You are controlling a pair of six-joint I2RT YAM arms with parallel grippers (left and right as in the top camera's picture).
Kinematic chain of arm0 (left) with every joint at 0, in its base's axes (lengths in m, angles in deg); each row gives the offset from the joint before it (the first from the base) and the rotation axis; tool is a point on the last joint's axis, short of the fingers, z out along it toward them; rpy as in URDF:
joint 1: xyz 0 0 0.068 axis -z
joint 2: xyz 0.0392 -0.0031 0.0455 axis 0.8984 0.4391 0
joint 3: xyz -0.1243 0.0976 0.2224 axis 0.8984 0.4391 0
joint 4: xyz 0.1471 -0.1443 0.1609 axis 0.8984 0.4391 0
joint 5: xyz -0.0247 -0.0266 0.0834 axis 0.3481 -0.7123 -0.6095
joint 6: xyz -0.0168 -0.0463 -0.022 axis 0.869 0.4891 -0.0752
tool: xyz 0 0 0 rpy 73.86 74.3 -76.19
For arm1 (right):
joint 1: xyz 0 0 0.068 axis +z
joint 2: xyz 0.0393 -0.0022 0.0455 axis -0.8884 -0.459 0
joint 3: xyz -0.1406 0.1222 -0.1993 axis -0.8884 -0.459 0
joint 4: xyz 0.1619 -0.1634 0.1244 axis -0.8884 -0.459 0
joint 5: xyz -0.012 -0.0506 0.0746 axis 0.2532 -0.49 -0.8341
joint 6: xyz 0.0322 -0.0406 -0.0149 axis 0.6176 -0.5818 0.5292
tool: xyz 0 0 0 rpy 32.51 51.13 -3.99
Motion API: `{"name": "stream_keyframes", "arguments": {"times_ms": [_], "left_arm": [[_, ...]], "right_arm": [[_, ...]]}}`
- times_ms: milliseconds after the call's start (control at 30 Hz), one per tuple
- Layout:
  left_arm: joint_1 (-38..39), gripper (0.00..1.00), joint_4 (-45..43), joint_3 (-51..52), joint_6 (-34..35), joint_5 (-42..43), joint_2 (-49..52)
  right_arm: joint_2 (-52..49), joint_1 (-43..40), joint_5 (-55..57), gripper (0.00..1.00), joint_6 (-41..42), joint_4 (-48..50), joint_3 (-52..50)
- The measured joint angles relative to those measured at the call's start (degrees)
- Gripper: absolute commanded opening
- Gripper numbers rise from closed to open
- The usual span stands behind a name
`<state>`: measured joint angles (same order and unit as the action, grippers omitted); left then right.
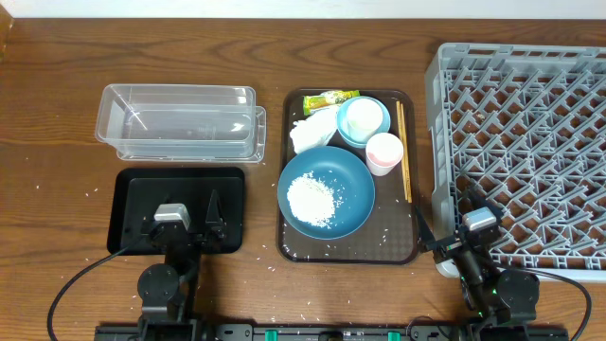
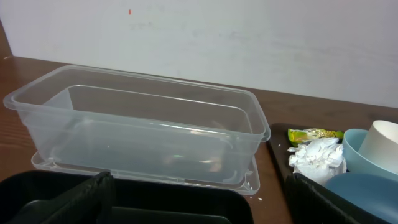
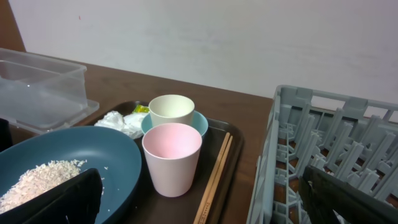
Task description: Sort waste into correct bins and load items into the dishwasher rack
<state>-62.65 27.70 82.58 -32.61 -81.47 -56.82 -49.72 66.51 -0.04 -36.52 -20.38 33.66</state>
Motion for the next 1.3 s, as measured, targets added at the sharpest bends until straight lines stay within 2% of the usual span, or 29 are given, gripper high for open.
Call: {"name": "stream_keyframes", "arguments": {"times_ms": [800,933,1100,1300], "left_arm": [[0.0,0.90,-1.3,0.0,0.4,0.3,0.0],[0.0,0.90,-7.8,0.3,4.5,4.4,0.0],[0.0,0.90,-9.8,0.3,7.6,7.6,0.0],[0.0,0.90,-21.6,0.3,12.4,11.6,0.0]], "right_arm": [[0.0,0.0,0.0,0.99,0.0,0.0,0.0],[0.0,0.0,0.0,0.99,0.0,0.0,0.0],[0.0,0.0,0.0,0.99,0.0,0.0,0.0],[0.0,0.0,0.0,0.99,0.0,0.0,0.0]]}}
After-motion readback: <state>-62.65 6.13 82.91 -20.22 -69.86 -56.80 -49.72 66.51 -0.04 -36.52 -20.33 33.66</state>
